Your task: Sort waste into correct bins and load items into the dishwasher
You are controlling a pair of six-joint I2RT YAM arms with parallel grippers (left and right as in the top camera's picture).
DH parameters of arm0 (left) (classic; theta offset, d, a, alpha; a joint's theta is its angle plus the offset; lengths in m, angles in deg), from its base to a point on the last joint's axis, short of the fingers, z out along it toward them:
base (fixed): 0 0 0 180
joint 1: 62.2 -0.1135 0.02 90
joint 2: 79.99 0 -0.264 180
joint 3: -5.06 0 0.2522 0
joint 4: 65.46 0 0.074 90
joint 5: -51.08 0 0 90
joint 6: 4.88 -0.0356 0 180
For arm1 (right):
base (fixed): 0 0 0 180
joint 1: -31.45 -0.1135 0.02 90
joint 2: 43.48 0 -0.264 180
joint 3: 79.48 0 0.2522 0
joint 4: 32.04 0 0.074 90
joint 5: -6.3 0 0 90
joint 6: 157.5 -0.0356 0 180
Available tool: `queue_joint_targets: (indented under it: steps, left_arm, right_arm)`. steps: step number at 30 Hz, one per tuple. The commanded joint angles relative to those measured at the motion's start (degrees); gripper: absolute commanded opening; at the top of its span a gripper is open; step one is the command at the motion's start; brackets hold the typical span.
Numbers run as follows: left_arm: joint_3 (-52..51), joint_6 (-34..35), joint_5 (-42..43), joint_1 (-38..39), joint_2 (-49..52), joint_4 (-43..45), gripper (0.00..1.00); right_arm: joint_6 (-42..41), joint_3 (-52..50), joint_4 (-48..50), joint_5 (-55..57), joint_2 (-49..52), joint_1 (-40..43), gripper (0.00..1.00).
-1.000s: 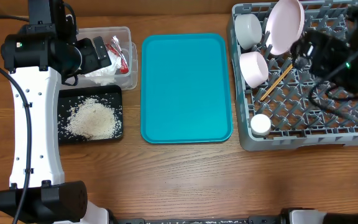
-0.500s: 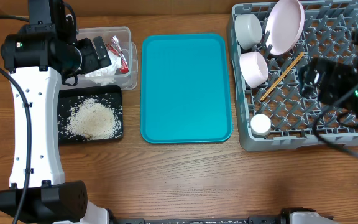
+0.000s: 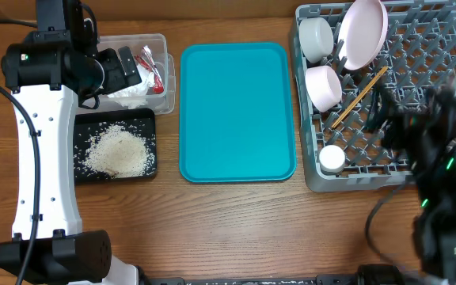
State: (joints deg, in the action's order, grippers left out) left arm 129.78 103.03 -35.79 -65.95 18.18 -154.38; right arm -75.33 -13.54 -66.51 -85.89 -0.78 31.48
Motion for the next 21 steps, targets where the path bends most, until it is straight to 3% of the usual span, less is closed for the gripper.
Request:
queue_joint_targets:
  steps: [1, 13, 18, 21]
  left_arm:
    - [0.3, 0.5, -0.2, 0.4, 0.0, 0.1, 1.0]
    - [0.3, 0.5, -0.2, 0.4, 0.0, 0.1, 1.0]
    - [0.3, 0.5, -0.2, 0.4, 0.0, 0.1, 1.0]
    - [0.3, 0.5, -0.2, 0.4, 0.0, 0.1, 1.0]
  right_arm:
    - [0.2, -12.8, 7.6, -0.2, -9.0, 0.3, 1.0]
    - [0.2, -44.8, 20.1, -0.4, -31.7, -1.9, 1.0]
    - [0.2, -51.9, 26.8, -0.3, -37.2, -2.8, 1.0]
    - [0.4, -51.7, 23.9, 1.0, -40.5, -3.7, 1.0]
